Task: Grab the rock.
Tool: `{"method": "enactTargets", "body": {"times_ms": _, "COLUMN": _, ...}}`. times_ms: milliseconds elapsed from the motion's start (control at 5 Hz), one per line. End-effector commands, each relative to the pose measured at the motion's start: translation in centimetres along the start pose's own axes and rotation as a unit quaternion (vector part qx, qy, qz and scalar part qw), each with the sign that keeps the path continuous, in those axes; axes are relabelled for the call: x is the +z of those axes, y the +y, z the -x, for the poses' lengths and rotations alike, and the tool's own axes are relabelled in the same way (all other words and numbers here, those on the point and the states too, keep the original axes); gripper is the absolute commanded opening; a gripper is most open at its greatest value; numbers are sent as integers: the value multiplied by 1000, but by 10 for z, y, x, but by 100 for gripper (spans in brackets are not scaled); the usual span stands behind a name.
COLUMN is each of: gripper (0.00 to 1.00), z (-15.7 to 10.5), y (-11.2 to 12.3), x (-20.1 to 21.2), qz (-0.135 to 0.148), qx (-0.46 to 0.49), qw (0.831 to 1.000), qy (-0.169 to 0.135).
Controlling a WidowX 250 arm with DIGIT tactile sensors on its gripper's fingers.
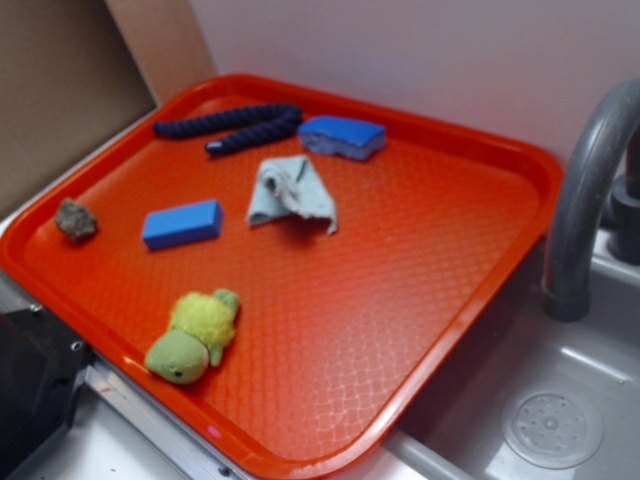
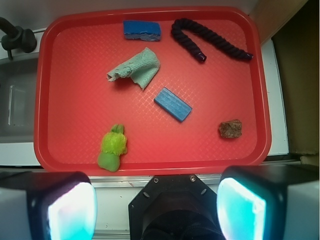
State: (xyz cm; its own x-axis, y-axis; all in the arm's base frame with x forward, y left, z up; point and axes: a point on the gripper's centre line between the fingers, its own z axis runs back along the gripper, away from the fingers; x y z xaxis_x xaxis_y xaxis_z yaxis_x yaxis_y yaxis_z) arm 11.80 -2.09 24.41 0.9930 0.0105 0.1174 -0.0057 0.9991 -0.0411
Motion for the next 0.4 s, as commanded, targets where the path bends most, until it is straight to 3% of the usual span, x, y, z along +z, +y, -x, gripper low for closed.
{"method": "enactTargets", "body": {"times_ms": 0, "gripper": 100, "z": 0, "y": 0, "x": 0, "qz": 0, "qx": 0, "qw": 1000, "qy": 0}}
{"method": "enactTargets", "body": {"times_ms": 200, "gripper": 100, "z": -18, "y": -2, "x": 2, "qz": 14, "qx": 126, "qw": 992, "qy": -26}}
